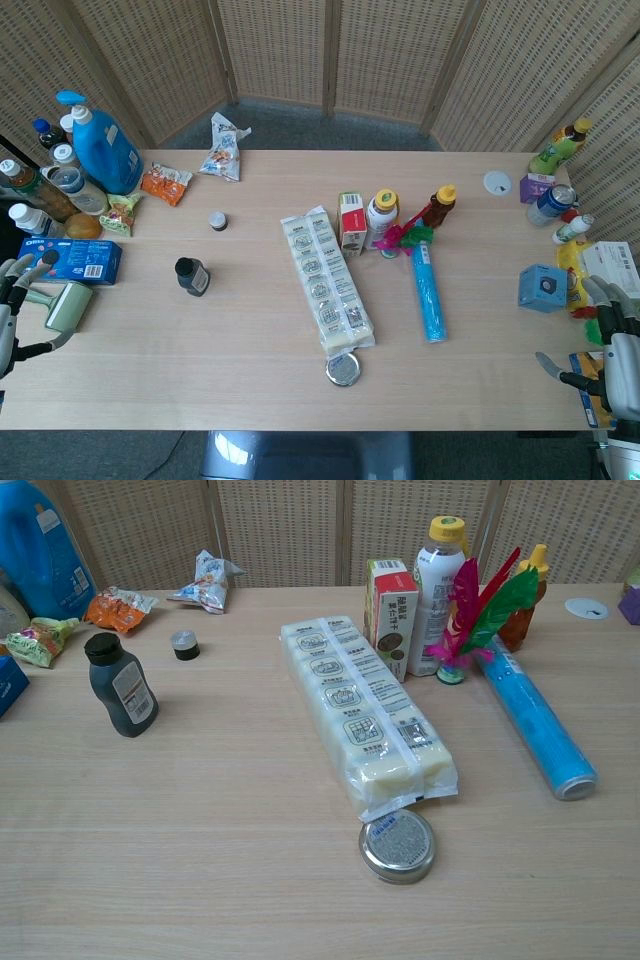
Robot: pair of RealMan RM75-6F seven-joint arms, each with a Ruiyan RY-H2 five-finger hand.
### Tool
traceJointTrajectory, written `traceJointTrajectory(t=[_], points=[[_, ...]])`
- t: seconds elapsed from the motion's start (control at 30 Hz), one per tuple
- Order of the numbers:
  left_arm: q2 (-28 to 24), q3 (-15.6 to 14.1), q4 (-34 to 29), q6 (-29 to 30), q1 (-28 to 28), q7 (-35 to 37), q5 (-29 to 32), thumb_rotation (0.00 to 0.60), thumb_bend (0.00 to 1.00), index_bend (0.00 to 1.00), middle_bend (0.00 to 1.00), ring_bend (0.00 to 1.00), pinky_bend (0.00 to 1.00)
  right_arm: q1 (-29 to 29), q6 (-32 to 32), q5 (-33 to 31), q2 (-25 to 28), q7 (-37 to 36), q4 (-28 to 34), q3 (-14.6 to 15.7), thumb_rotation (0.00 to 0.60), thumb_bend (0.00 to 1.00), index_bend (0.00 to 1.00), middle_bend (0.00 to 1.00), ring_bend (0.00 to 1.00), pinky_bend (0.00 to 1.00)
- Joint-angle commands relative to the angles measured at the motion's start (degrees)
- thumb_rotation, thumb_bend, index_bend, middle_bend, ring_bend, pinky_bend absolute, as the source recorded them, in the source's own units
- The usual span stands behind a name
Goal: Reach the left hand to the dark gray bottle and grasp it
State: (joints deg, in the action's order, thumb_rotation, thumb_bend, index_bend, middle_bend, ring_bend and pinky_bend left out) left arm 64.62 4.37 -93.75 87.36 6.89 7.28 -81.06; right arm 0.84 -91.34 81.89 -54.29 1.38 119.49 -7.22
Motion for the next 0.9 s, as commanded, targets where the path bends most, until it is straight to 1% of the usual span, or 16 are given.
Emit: traceJointTrajectory(t=[0.03,0.17,0.27,0.37,0.43,0.53,0.63,0.73,0.9], points=[[0.6,0.2,0.6,-0.7,0.1,-0.4,0.4,0.6,0.0,0.18,0.0,0.0,0.13,0.0,0.1,0.1,0.0,0.1,0.0,0.1,0.6,0.0,0.0,0.0,0.0,0.0],[1.4,0.5,1.5,-1.6,0.4,-0.5,0.8,0.6,0.0,0.18,0.0,0.0,0.13,0.0,0.1,0.0,0.0,-0.1,-0.1,0.1,0.6,0.0,0.0,0.0,0.0,0.0],[3.1,1.1,3.2,-2.4,1.1,0.4,1.1,0.6,0.0,0.18,0.0,0.0,0.13,0.0,0.1,-0.1,0.1,-0.3,-0.1,0.0,0.6,0.0,0.0,0.0,0.0,0.0],[6.8,2.2,7.0,-3.9,2.6,1.9,1.4,0.6,0.0,0.15,0.0,0.0,0.1,-0.1,0.3,-0.3,0.1,-0.5,-0.1,0.0,0.6,0.0,0.0,0.0,0.0,0.0],[9.6,3.1,10.1,-6.0,4.2,3.5,2.1,0.6,0.0,0.14,0.0,0.0,0.06,-0.1,0.4,-0.4,0.2,-0.8,-0.1,0.0,0.6,0.0,0.0,0.0,0.0,0.0],[13.8,4.6,14.2,-8.0,6.9,3.6,2.4,0.6,0.0,0.11,0.0,0.0,0.03,-0.1,0.4,-0.4,0.4,-1.2,-0.1,-0.1,0.6,0.0,0.0,0.0,0.0,0.0],[18.3,5.4,18.3,-9.3,9.4,3.8,1.5,0.6,0.0,0.06,0.0,0.0,0.01,0.0,0.3,-0.5,0.6,-1.6,-0.2,-0.2,0.6,0.0,0.0,0.0,0.0,0.0],[22.8,6.3,22.1,-10.4,11.5,4.1,1.8,0.6,0.0,0.0,0.0,0.0,0.0,0.0,0.4,-0.7,0.8,-2.1,-0.3,-0.2,0.6,0.0,0.0,0.0,0.0,0.0],[28.7,6.6,27.4,-11.4,13.6,5.2,1.8,0.6,0.0,0.0,0.0,0.0,0.0,0.0,0.4,-1.0,1.1,-3.0,-0.5,-0.4,0.6,0.0,0.0,0.0,0.0,0.0]])
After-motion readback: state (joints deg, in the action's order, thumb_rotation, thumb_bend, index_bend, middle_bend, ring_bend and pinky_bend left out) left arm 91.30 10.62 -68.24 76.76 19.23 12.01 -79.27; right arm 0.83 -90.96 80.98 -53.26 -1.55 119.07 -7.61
